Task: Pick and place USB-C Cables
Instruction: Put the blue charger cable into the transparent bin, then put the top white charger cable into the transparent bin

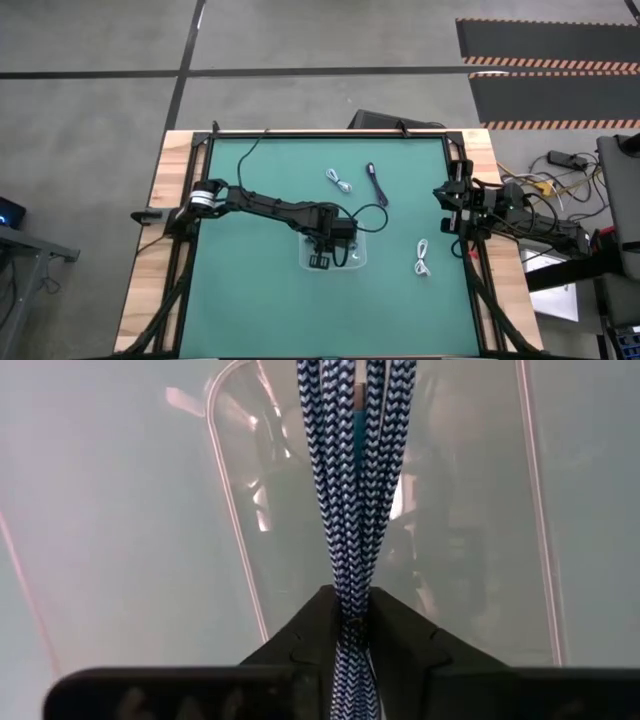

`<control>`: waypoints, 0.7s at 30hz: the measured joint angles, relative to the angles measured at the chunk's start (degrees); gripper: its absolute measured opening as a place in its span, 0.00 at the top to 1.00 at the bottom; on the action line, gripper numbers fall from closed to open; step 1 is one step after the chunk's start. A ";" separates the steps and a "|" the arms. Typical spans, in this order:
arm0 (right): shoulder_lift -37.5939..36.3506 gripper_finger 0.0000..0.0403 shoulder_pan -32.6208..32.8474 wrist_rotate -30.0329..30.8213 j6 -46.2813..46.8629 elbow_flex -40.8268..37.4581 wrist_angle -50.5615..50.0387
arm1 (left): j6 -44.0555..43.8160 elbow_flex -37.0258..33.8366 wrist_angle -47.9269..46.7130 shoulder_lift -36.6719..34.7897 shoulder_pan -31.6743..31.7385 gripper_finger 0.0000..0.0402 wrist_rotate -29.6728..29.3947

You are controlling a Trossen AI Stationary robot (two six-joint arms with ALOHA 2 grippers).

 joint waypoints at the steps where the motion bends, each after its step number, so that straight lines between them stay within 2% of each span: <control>1: 0.00 0.98 0.00 0.01 0.00 0.00 0.00 | 0.00 0.00 0.01 0.00 0.00 0.90 0.00; 21: 0.00 0.98 0.00 0.01 0.00 0.00 0.03 | 0.39 0.26 -0.06 -0.76 -0.02 0.88 -0.40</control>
